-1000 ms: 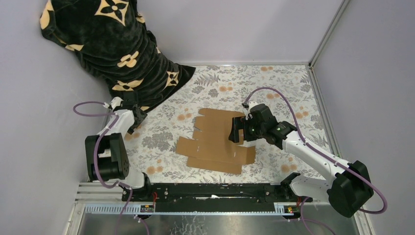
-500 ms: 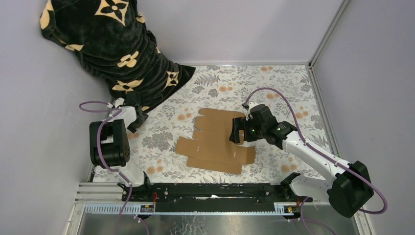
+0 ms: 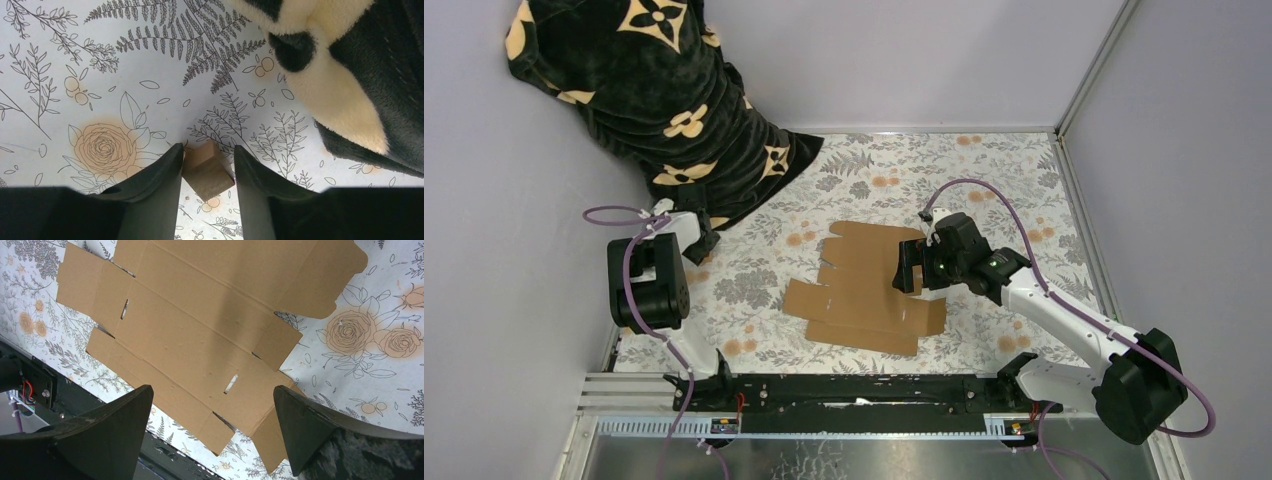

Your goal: Fold the paper box

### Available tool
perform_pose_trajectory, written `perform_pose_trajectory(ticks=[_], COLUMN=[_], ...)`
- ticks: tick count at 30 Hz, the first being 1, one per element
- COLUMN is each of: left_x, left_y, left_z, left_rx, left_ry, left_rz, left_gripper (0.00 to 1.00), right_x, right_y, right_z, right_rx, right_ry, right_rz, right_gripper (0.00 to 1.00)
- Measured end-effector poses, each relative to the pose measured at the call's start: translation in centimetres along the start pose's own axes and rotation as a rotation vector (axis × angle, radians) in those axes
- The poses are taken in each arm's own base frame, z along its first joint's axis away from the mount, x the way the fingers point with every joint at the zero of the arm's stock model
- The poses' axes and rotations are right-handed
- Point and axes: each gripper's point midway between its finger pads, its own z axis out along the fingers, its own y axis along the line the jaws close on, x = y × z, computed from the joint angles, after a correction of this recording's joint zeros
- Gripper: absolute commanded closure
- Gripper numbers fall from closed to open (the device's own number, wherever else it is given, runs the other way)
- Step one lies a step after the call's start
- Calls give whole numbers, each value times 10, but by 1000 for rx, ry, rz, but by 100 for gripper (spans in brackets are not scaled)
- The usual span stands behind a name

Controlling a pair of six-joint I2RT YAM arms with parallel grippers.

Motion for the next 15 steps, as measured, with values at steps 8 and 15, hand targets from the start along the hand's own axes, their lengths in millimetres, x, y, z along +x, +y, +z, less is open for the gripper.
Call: perform_pose_trajectory(ticks=[8, 15], left_x=[0, 10], left_y=[-3, -17], left_z=[0, -6], left_rx=[14, 57], left_ry=[2, 15], left_rz=[-1, 29], left_gripper=[66, 67], right_x=[1, 2], right_y=[-1, -2], right_z=[2, 4], right_rx=[3, 10], right_ry=[6, 13], right_rz=[1, 3], right_gripper=[0, 1])
